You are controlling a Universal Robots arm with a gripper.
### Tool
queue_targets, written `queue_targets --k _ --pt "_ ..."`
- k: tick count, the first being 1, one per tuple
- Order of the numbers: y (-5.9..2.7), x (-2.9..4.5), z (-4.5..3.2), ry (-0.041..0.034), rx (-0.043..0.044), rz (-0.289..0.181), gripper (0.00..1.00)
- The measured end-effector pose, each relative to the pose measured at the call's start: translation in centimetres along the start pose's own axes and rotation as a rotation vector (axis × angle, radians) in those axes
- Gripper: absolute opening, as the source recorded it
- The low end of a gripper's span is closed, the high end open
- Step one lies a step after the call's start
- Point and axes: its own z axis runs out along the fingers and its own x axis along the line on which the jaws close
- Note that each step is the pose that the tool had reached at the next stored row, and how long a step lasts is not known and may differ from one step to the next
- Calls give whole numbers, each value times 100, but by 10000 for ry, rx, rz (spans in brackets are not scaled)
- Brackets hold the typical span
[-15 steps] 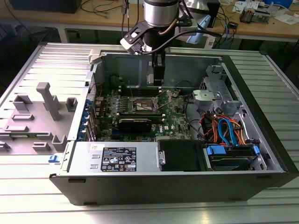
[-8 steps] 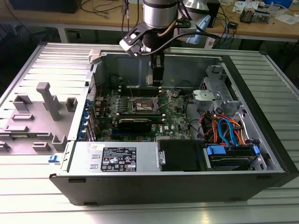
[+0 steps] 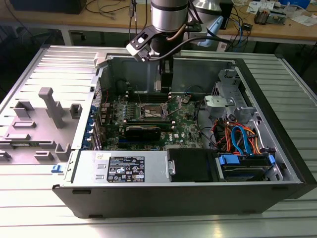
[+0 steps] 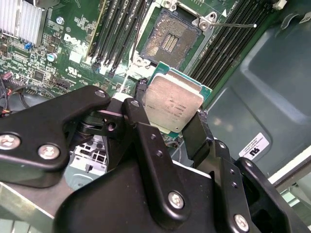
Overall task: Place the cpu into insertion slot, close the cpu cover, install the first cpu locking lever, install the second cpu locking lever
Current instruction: 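Place the cpu into insertion slot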
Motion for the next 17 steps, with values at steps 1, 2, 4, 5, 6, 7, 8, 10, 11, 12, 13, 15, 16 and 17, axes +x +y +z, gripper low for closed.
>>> queue_targets --k 1,2,4,5,6,7,8,10,11,12,13,15,16,17 --pt "0 0 3 -1 7 0 54" --pt "0 0 7 -1 15 0 54" --pt "-2 -1 26 -2 37 0 54" --pt "-3 -1 35 -1 40 -1 54" --pt "-5 -1 42 -1 43 -1 54" --pt "-10 -1 61 -1 44 0 54" --pt "-15 -2 73 -1 44 1 54" --pt "-24 -2 100 0 45 -10 54" --pt "-30 -3 112 -1 46 -23 54" --pt "-43 -3 134 1 46 -47 54" --pt "-53 -4 147 2 46 -62 54" --pt "-73 -5 159 1 48 -80 54" --pt "-75 -5 160 -1 49 -82 54" --pt "-75 -5 161 2 47 -83 54"
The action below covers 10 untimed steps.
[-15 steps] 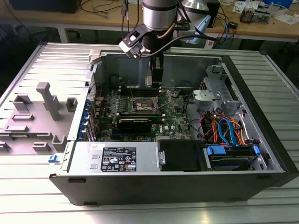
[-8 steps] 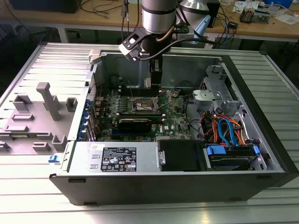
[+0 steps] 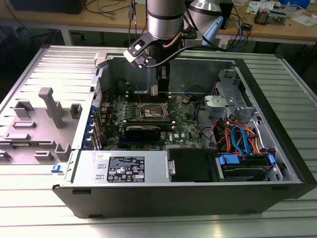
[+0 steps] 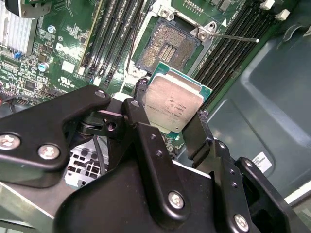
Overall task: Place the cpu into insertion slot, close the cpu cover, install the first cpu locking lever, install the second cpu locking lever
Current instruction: 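Place the cpu into insertion slot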
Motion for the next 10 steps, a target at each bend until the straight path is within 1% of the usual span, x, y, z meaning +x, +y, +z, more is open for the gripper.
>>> queue_targets --k 8,10 --pt "-1 0 1 1 0 -1 54" --pt "-5 0 2 4 1 -67 54"
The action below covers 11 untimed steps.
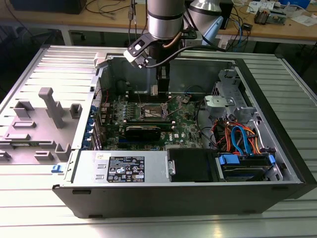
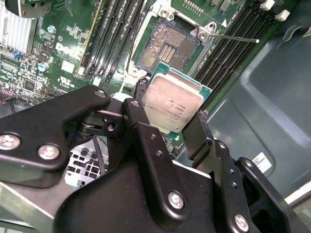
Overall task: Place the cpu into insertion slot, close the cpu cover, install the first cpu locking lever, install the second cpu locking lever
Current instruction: 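Place the cpu into insertion slot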
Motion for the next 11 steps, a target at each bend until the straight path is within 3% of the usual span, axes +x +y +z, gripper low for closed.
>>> queue_targets --k 11 --pt "-17 -1 4 4 3 -125 54"
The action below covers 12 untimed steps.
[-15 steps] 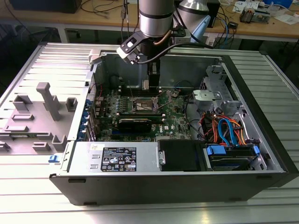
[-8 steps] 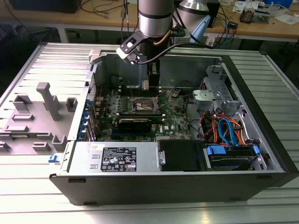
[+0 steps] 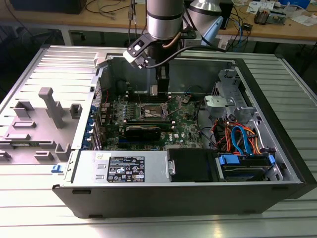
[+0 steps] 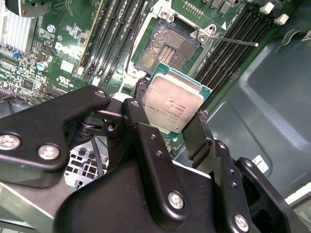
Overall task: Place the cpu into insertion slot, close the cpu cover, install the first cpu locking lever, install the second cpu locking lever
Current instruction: 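Place the cpu into insertion slot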
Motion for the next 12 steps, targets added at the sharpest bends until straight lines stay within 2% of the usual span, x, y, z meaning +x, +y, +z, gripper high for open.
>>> queue_targets --k 12 --pt "-36 -1 57 0 16 -4 54"
